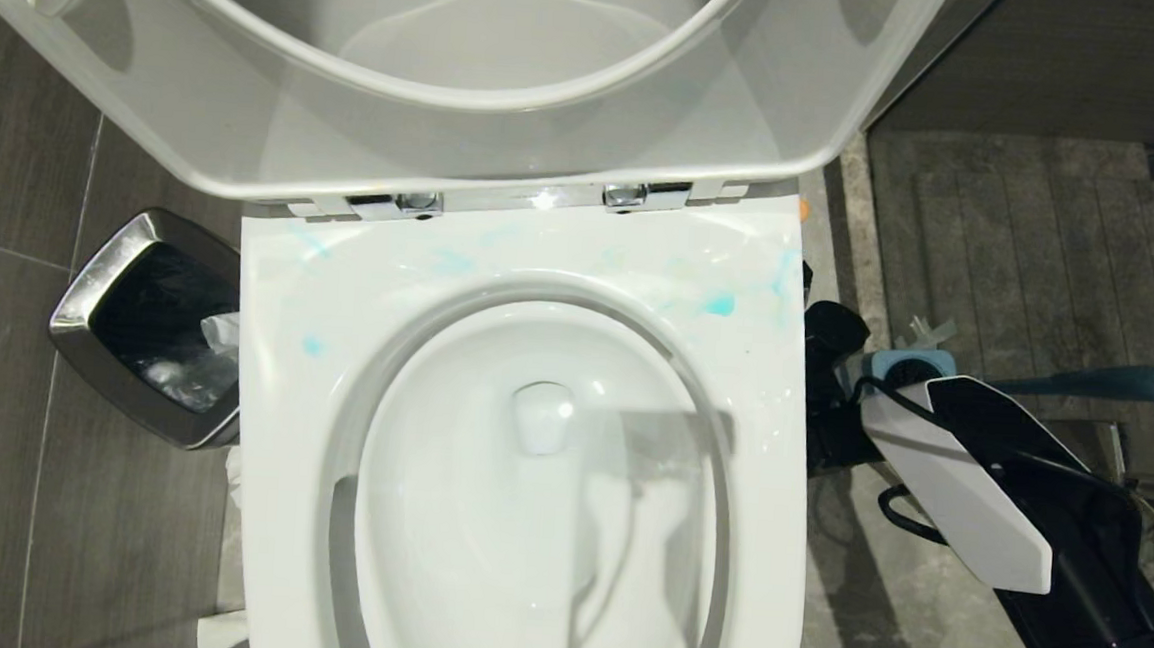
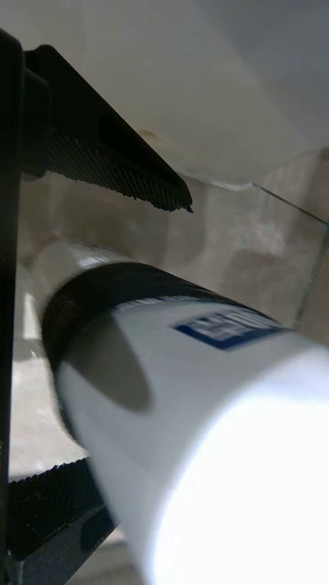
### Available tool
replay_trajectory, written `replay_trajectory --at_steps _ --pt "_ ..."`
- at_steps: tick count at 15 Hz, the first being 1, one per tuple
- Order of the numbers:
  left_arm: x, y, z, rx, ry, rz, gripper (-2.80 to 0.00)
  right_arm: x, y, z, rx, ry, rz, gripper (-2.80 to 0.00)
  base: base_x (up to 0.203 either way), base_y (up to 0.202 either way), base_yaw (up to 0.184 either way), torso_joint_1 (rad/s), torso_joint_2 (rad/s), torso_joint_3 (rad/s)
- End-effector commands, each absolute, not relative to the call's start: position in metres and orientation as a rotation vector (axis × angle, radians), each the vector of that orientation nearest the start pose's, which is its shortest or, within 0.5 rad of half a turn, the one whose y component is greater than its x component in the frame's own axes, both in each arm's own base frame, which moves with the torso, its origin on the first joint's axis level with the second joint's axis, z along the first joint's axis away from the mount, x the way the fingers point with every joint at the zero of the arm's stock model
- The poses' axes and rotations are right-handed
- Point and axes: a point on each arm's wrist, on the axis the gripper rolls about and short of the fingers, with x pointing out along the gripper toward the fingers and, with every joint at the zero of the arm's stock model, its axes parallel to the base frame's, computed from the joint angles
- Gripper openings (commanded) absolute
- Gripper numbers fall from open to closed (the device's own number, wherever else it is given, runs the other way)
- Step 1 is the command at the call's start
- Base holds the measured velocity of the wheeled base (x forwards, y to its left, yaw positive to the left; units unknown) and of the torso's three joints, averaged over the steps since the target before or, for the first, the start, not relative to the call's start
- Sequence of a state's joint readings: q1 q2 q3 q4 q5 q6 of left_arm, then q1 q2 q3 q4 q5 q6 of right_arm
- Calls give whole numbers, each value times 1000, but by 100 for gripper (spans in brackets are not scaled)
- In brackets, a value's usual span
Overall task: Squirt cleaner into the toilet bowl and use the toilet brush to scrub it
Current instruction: Pour in the cleaning agent
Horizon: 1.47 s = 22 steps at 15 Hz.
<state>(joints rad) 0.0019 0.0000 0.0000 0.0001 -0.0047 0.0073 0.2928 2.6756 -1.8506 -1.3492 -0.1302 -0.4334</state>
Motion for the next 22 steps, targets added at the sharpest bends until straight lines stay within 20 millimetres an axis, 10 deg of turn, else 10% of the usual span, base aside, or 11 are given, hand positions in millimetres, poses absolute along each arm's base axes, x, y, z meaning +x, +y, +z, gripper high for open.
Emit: replay_trajectory --at_steps 1,22 --pt "-23 0 76 7 2 -3 -280 512 151 104 -328 -557 34 0 0 0 0 0 0 0" --pt "-23 0 75 8 0 -3 -280 523 142 95 -368 -591 -6 0 0 0 0 0 0 0"
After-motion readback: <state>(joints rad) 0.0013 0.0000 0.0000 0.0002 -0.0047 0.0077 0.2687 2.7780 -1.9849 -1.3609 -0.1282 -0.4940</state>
